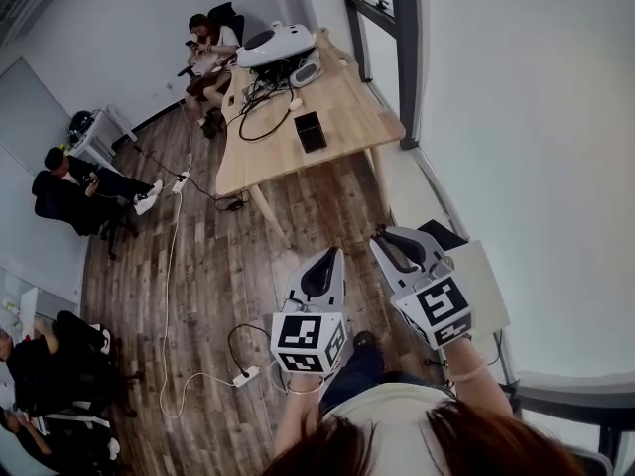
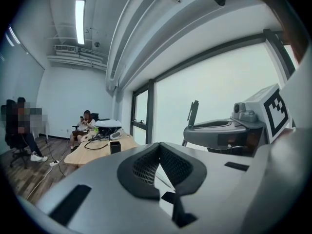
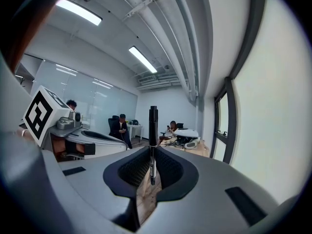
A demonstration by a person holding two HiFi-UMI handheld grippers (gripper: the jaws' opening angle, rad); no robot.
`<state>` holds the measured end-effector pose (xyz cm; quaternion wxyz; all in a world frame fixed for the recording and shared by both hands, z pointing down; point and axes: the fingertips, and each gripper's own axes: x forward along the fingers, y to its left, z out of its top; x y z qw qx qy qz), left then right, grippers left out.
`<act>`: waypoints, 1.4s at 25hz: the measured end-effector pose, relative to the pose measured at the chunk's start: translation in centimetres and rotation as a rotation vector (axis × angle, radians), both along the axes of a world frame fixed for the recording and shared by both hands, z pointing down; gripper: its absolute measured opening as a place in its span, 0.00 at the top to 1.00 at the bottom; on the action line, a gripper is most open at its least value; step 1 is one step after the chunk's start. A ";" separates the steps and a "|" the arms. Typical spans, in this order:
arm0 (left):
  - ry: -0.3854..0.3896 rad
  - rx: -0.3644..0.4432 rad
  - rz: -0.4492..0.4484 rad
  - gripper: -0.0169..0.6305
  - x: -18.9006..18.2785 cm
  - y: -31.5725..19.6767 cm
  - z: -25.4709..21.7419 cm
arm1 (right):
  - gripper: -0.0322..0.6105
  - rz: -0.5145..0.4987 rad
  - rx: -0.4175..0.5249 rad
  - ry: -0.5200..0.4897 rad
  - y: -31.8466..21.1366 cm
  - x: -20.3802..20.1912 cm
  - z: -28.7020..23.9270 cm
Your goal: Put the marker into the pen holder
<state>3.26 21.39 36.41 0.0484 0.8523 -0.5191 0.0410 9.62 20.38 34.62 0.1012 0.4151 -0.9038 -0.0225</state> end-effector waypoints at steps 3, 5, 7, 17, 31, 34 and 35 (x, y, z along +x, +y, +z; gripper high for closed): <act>0.000 -0.002 0.005 0.95 -0.8 -1.8 0.2 | 0.85 0.001 -0.004 0.005 -1.9 -0.9 0.3; 0.001 0.000 0.006 0.95 -1.4 -3.1 0.3 | 0.85 -0.002 0.002 0.009 -3.2 -1.4 0.3; 0.001 0.003 0.006 0.95 -2.1 -4.3 0.3 | 0.85 -0.001 0.007 0.013 -4.4 -2.0 0.3; 0.006 0.014 0.010 0.95 -5.9 -9.4 0.1 | 0.85 0.023 0.018 0.014 -9.6 -5.4 0.0; 0.035 -0.005 0.029 0.95 -8.4 -14.0 0.6 | 0.85 0.061 0.021 0.025 -14.4 -7.4 -0.6; 0.037 -0.008 0.029 0.95 -8.5 -15.0 0.8 | 0.85 0.064 0.025 0.020 -15.4 -7.5 -0.6; 0.037 -0.009 0.028 0.95 -8.5 -15.4 0.9 | 0.85 0.064 0.026 0.017 -15.9 -7.5 -0.6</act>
